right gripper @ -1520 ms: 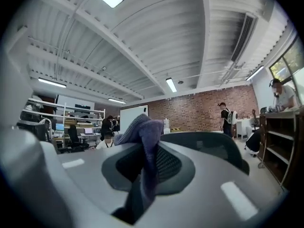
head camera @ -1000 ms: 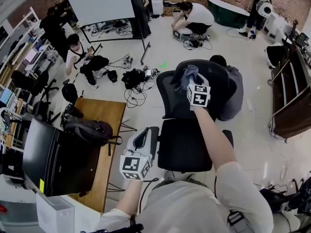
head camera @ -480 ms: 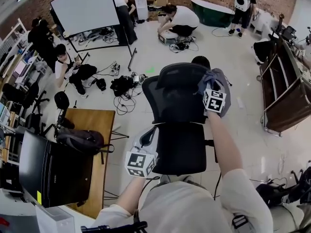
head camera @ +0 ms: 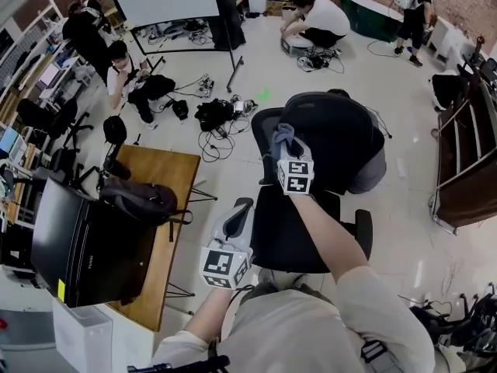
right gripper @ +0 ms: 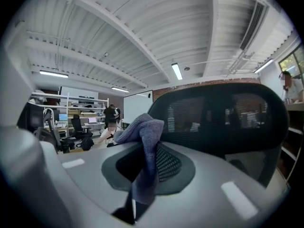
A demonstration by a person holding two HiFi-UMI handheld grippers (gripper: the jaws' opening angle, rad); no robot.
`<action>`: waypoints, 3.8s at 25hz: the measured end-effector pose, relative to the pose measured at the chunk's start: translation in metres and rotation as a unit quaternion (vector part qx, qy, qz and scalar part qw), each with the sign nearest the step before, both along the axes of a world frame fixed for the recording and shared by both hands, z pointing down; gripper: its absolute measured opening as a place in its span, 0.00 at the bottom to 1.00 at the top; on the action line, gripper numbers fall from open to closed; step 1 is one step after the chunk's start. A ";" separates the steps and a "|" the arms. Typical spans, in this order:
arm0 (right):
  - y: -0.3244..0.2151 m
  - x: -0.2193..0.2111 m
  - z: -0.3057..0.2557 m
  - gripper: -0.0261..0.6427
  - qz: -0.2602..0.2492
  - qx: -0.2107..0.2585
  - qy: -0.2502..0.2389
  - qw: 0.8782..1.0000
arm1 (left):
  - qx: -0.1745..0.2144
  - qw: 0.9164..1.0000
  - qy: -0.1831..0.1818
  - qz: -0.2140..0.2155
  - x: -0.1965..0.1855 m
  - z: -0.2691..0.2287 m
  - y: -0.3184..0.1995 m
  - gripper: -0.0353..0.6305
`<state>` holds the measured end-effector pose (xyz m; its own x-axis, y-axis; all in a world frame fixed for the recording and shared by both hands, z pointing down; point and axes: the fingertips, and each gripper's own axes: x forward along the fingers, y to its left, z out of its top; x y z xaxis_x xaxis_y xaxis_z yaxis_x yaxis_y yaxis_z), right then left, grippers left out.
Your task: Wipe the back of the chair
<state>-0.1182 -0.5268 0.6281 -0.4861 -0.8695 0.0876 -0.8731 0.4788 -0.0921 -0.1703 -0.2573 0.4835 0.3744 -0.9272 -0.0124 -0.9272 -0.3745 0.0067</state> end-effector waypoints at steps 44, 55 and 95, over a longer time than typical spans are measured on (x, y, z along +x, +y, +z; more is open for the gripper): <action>-0.114 -0.068 0.097 0.11 -0.017 -0.079 0.078 0.994 | -0.058 0.998 -0.002 -0.034 -0.017 0.025 -0.062 0.08; -0.095 0.229 0.125 0.11 0.188 -0.102 0.082 0.973 | -0.036 0.998 0.003 0.047 0.024 0.020 -0.076 0.08; -0.117 0.309 0.242 0.11 0.219 -0.190 0.051 0.956 | -0.075 0.995 0.000 0.063 0.092 0.051 -0.133 0.08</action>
